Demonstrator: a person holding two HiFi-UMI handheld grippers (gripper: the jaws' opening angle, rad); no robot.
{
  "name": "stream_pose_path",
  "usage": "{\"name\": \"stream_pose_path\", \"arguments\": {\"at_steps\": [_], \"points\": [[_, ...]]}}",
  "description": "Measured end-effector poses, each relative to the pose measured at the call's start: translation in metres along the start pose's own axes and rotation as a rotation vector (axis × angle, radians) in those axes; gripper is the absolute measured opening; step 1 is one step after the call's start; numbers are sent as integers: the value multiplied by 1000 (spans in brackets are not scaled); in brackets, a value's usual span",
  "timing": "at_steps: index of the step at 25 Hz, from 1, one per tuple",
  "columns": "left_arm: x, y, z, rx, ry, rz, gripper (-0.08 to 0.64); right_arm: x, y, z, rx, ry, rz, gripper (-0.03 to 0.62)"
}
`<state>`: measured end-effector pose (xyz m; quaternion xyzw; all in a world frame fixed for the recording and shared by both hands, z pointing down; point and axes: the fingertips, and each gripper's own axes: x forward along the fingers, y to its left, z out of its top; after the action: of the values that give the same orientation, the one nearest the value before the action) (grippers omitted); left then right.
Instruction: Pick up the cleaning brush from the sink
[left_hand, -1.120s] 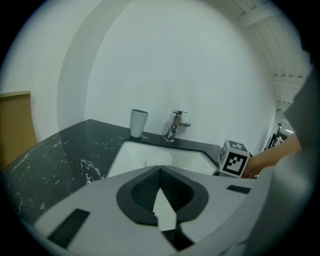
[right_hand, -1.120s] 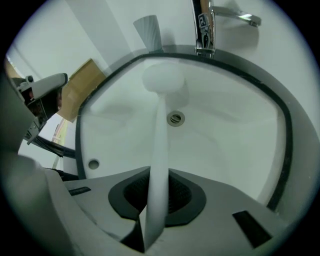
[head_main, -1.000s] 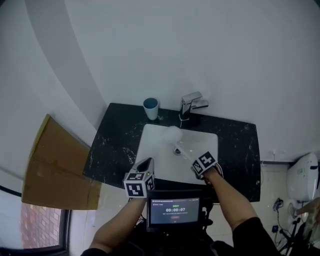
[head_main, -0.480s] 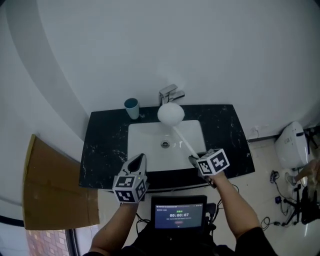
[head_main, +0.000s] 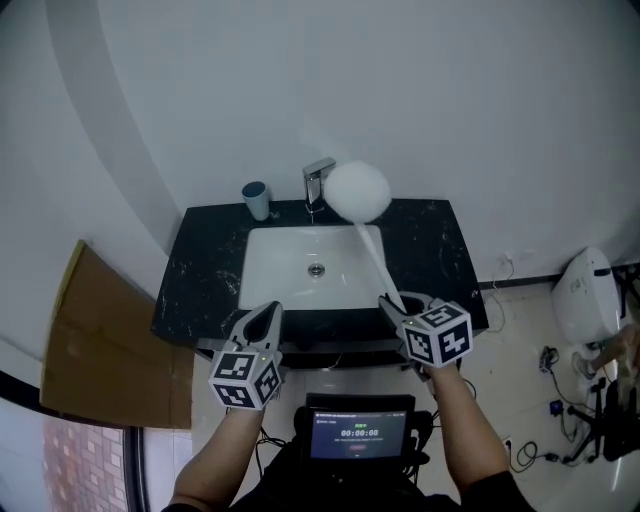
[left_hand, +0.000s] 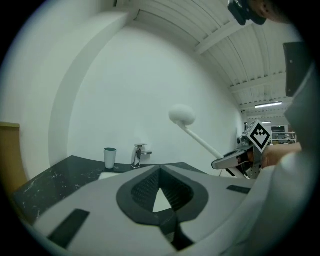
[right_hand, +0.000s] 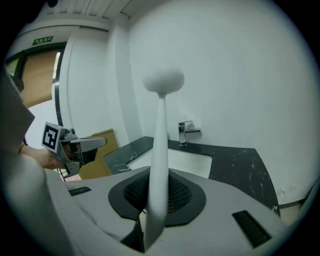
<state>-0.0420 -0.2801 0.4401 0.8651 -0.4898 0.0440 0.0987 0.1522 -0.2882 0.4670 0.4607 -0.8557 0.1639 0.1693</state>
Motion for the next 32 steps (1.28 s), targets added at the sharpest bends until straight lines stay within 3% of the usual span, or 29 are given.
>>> {"name": "stream_pose_path", "arguments": {"at_steps": [4,8,13,20,32], "points": [[-29,-42,-5,-19,-19,18,3,-51,9,1,-22,-71,12,28],[-64,-70,4,0,-53,7,3,-93,23,3,-17,-149,-32,28],[-104,-71,15,1,-99,-1,3,-133,48,4,-5,-253,-110,28],[-143,-59,3,-3,-74,-11,3,-166,90,-15,17,-385,-213,28],[-192,-84,-10,-18,-51,12,3,-201,122,-39,4,-437,-211,28]]}}
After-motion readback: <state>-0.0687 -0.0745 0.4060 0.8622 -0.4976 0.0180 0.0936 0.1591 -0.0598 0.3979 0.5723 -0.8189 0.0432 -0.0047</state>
